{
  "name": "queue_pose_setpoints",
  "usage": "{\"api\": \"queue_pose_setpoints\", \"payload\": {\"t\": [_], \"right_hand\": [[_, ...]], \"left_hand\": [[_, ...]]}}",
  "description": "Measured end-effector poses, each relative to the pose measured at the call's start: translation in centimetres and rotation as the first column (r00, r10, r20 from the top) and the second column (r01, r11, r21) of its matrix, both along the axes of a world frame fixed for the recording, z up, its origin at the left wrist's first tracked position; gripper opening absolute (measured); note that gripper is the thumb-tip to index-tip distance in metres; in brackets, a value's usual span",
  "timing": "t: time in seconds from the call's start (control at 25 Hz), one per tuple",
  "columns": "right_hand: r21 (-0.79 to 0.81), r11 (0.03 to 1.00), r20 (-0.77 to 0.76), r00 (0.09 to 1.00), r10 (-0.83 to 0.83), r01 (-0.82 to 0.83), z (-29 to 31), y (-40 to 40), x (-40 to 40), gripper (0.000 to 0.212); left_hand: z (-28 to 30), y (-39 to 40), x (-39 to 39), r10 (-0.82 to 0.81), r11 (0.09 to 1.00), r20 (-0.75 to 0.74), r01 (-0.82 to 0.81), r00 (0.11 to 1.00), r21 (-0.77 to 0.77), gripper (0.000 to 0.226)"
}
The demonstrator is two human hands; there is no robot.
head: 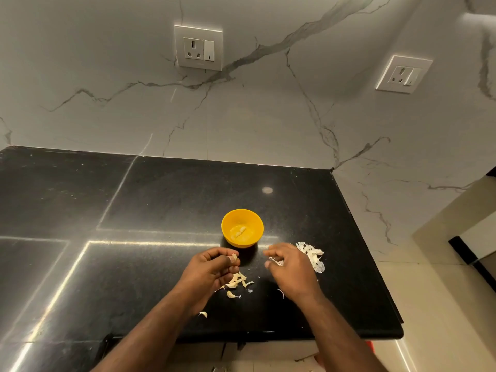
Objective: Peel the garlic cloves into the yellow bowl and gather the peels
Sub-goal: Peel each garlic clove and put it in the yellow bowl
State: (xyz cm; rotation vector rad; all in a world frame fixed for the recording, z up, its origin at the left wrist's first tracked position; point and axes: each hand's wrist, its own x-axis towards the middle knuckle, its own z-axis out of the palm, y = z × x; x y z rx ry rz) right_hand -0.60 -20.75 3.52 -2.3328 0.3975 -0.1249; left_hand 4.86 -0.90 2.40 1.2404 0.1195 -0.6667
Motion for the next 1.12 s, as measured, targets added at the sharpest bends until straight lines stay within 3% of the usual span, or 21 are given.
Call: {"api": "queue_pose_setpoints", "payload": {"t": [0.12, 0.2, 0.36, 0.48, 0.72, 1.12], "right_hand": [[0.162, 0.974, 0.071, 0.987, 0.147, -0.157, 1.1, 2.1, 0.1, 0.037], [0.184, 0.962, 0.09, 0.978, 0.188, -0.202, 1.0, 3.2, 0.3, 0.036], [0.241, 0.962, 0.111, 0.989, 0.102, -0.127, 0.6, 3.7, 0.4, 0.017], [0.318, 0.94, 0.119, 0.989, 0.085, -0.119, 0.5, 3.8, 0.3, 0.017], [0.553, 0.831, 0.05, 0.998, 0.035, -0.057, 0.0, 3.9, 0.8, 0.007], [0.507, 0.861, -0.037, 0.998, 0.057, -0.031, -0.4, 3.9, 0.5, 0.012]], "left_hand": [[-0.2, -0.2, 0.1, -0.053, 0.999, 0.015, 0.052, 0.999, 0.012, 0.015], [-0.1, -0.3, 0.2, -0.051, 0.999, 0.011, 0.051, 0.999, 0.008, 0.018], [0.2, -0.1, 0.3, -0.008, 1.0, 0.027, 0.008, 1.0, 0.013, 0.02], [0.1, 0.1, 0.3, 0.005, 1.0, 0.051, -0.006, 0.999, 0.03, 0.018], [0.3, 0.2, -0.1, -0.103, 0.981, 0.212, 0.065, 0.972, 0.18, 0.008], [0.0, -0.3, -0.1, -0.108, 0.992, 0.134, 0.097, 0.985, 0.086, 0.02]]}}
